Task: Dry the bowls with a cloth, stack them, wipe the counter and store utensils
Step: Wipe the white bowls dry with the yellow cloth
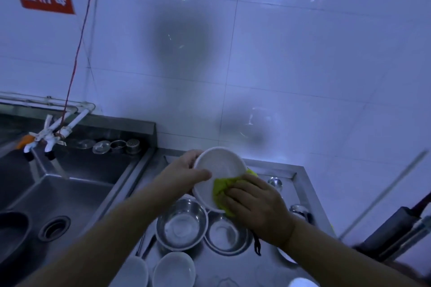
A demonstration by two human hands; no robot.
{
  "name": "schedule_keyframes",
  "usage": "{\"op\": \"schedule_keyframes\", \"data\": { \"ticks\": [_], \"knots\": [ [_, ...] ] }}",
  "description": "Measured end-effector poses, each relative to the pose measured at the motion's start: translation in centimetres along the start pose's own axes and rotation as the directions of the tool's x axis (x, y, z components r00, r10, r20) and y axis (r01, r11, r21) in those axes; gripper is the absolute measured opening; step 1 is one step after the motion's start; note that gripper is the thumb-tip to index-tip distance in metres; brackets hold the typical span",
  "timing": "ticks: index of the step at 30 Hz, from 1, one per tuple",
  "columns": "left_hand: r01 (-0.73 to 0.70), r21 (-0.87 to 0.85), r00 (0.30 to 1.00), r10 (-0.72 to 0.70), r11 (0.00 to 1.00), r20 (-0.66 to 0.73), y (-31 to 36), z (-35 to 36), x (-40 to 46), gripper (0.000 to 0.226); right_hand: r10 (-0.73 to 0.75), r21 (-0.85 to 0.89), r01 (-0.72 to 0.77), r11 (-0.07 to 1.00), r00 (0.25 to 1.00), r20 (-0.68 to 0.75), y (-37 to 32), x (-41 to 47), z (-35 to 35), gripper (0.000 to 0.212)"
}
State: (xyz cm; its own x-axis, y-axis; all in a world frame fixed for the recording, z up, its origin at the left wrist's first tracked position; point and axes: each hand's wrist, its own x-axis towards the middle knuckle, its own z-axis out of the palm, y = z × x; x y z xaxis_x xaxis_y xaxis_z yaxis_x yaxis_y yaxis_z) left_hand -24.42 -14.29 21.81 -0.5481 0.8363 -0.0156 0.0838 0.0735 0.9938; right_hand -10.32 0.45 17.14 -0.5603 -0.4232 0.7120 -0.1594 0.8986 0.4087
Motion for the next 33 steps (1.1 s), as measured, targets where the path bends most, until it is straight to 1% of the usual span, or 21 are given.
{"op": "schedule_keyframes", "data": {
  "ticks": [1, 3, 4, 5, 7, 9, 10, 12, 14, 16, 17, 18, 19, 21, 24, 26, 28, 29, 30, 31, 33],
  "knots": [
    [-0.023, -0.086, 0.996, 0.015, 0.996, -0.09, -0.9, 0.9, -0.3, 0.025, 0.078, -0.034, -0.079, 0.996, 0.997, -0.007, -0.7, 0.3, 0.3, 0.01],
    [-0.101, -0.305, 0.978, 0.038, 0.947, -0.203, -2.4, 3.1, -1.0, 0.026, 0.241, -0.057, -0.242, 0.969, 0.97, -0.034, -2.5, 0.8, 1.1, 0.01],
    [-0.147, -0.355, 0.966, 0.057, 0.923, -0.254, -2.9, 3.9, -1.2, 0.028, 0.305, -0.044, -0.307, 0.951, 0.951, -0.045, -3.6, 1.0, 1.6, 0.012],
    [-0.184, -0.342, 0.95, 0.078, 0.921, -0.303, -3.2, 4.3, -1.2, 0.029, 0.353, -0.027, -0.354, 0.935, 0.935, -0.046, -4.5, 1.2, 1.9, 0.014],
    [-0.25, -0.208, 0.917, 0.162, 0.946, -0.366, -3.5, 4.0, -1.0, 0.026, 0.387, 0.016, -0.386, 0.922, 0.922, -0.017, -5.5, 1.0, 2.3, 0.024],
    [-0.3, -0.057, 0.901, 0.263, 0.952, -0.344, -3.9, 3.2, -0.9, 0.021, 0.341, 0.066, -0.344, 0.936, 0.938, 0.062, -5.3, 0.6, 1.9, 0.034],
    [-0.302, -0.006, 0.907, 0.285, 0.953, -0.311, -3.9, 2.9, -0.9, 0.019, 0.29, 0.084, -0.299, 0.95, 0.951, 0.102, -4.9, 0.3, 1.6, 0.037],
    [-0.285, 0.063, 0.928, 0.292, 0.956, -0.23, -3.7, 2.1, -1.2, 0.021, 0.148, 0.088, -0.159, 0.983, 0.982, 0.118, -3.5, -0.3, 1.0, 0.031],
    [-0.237, 0.11, 0.962, 0.249, 0.965, -0.116, -2.9, 1.2, -1.2, 0.028, -0.016, 0.071, 0.009, 0.997, 0.996, 0.088, -1.6, -0.7, 0.3, 0.02],
    [-0.179, 0.151, 0.984, 0.178, 0.972, 0.021, -1.7, 0.5, -0.9, 0.031, -0.158, 0.068, 0.154, 0.986, 0.985, 0.068, 0.3, -0.6, -0.4, 0.015],
    [-0.158, 0.165, 0.987, 0.151, 0.974, 0.057, -1.2, 0.2, -0.7, 0.031, -0.199, 0.066, 0.195, 0.979, 0.978, 0.066, 1.0, -0.4, -0.7, 0.015],
    [-0.151, 0.172, 0.988, 0.143, 0.973, 0.059, -0.7, 0.1, -0.5, 0.026, -0.214, 0.059, 0.21, 0.976, 0.975, 0.061, 1.4, -0.2, -0.8, 0.015],
    [-0.151, 0.171, 0.988, 0.147, 0.974, 0.037, -0.4, 0.1, -0.3, 0.021, -0.202, 0.053, 0.199, 0.978, 0.978, 0.049, 1.4, 0.1, -0.9, 0.015],
    [-0.165, 0.154, 0.985, 0.172, 0.974, -0.027, 0.0, 0.4, 0.0, 0.018, -0.124, 0.039, 0.124, 0.992, 0.992, 0.015, 0.6, 0.3, -0.8, 0.013],
    [-0.21, 0.137, 0.965, 0.227, 0.968, -0.131, 0.2, 1.4, 0.4, 0.019, 0.075, -0.03, -0.075, 0.997, 0.997, 0.001, -1.9, 0.5, -0.1, 0.017],
    [-0.22, 0.081, 0.948, 0.233, 0.972, -0.218, 0.0, 2.3, 0.5, 0.019, 0.238, -0.05, -0.239, 0.97, 0.971, -0.023, -4.0, 0.8, 0.7, 0.021],
    [-0.231, 0.06, 0.929, 0.239, 0.971, -0.283, -0.1, 3.0, 0.5, 0.022, 0.352, -0.027, -0.353, 0.935, 0.935, -0.045, -5.4, 1.3, 1.4, 0.024],
    [-0.235, 0.075, 0.927, 0.246, 0.969, -0.284, -0.1, 3.1, 0.5, 0.022, 0.362, -0.007, -0.362, 0.932, 0.931, -0.049, -5.7, 1.2, 1.6, 0.025],
    [-0.239, 0.093, 0.931, 0.255, 0.967, -0.262, 0.0, 3.1, 0.4, 0.023, 0.335, 0.007, -0.335, 0.942, 0.941, -0.05, -5.5, 0.9, 1.5, 0.025],
    [-0.236, 0.107, 0.942, 0.255, 0.966, -0.218, 0.0, 3.0, 0.4, 0.024, 0.277, 0.02, -0.276, 0.961, 0.96, -0.045, -4.9, 0.5, 1.2, 0.024],
    [-0.204, 0.181, 0.971, 0.223, 0.962, -0.09, 0.1, 2.3, 0.2, 0.025, 0.089, 0.039, -0.088, 0.995, 0.996, -0.024, -2.8, -0.7, 0.2, 0.019]
  ]
}}
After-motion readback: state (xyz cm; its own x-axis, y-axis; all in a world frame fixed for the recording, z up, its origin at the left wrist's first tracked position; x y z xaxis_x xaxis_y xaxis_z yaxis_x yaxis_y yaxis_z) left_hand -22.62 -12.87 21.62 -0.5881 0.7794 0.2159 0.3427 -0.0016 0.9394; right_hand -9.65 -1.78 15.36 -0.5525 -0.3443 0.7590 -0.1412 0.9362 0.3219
